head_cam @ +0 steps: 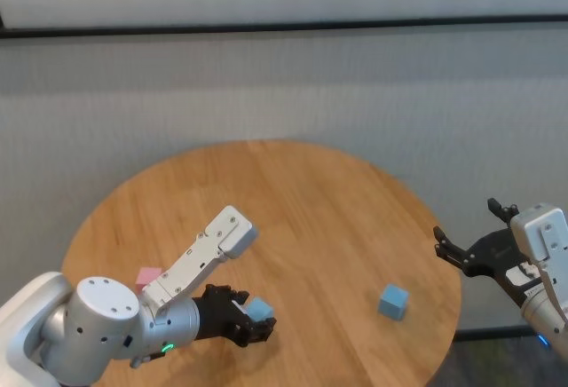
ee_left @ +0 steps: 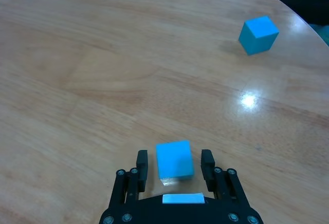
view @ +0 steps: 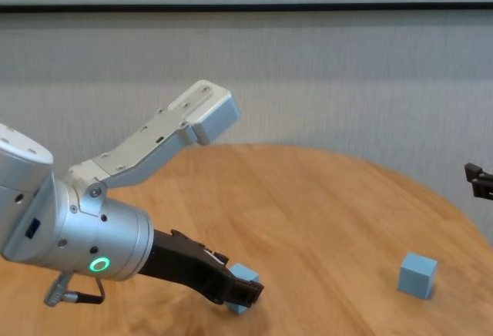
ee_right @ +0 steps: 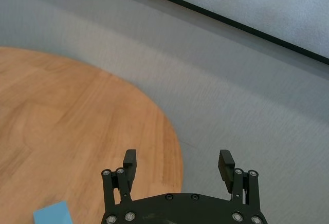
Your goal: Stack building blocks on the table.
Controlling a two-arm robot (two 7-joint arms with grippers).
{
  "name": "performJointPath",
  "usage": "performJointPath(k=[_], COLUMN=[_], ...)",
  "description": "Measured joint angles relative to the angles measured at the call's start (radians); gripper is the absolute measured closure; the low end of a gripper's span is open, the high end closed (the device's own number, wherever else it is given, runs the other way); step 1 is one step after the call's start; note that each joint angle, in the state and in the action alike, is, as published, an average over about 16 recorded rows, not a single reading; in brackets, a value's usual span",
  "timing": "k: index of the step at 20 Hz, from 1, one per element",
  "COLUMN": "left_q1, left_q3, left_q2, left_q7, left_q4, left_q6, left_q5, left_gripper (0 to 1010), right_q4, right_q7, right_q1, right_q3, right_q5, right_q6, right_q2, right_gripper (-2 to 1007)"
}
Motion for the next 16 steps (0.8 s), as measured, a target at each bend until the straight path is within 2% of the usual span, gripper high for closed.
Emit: performJointPath(k=[5,9,13,16], left_q1=[0.046,0.110,0.200,0.271], left_q3=[-0.031,-0.077,-0.151,-0.215], left_q2=[0.034,0.080,0.119,0.129], left_q7=[-0.026,-0.033,0.013,0.094], left_q4=[-0.067,-0.159,-0.265,-0.335], left_q6=[-0.016,-0.045,-0.089,-0.137], left_q5=[-0.033,-0.078,-0.123,-0.132], left_gripper=[224,124,54,23], right_q4=[0.000,0.000,0.000,0.000], right_q7=[0.000,0.000,0.000,0.000], right_q1=[0.000,0.000,0.000,0.000], right_q3=[0.000,0.000,0.000,0.000], right_q5=[0.000,0.000,0.000,0.000], right_q6=[0.000,0.000,0.000,0.000], right_q2=[0.000,0.000,0.000,0.000], right_gripper=[0,0,0,0])
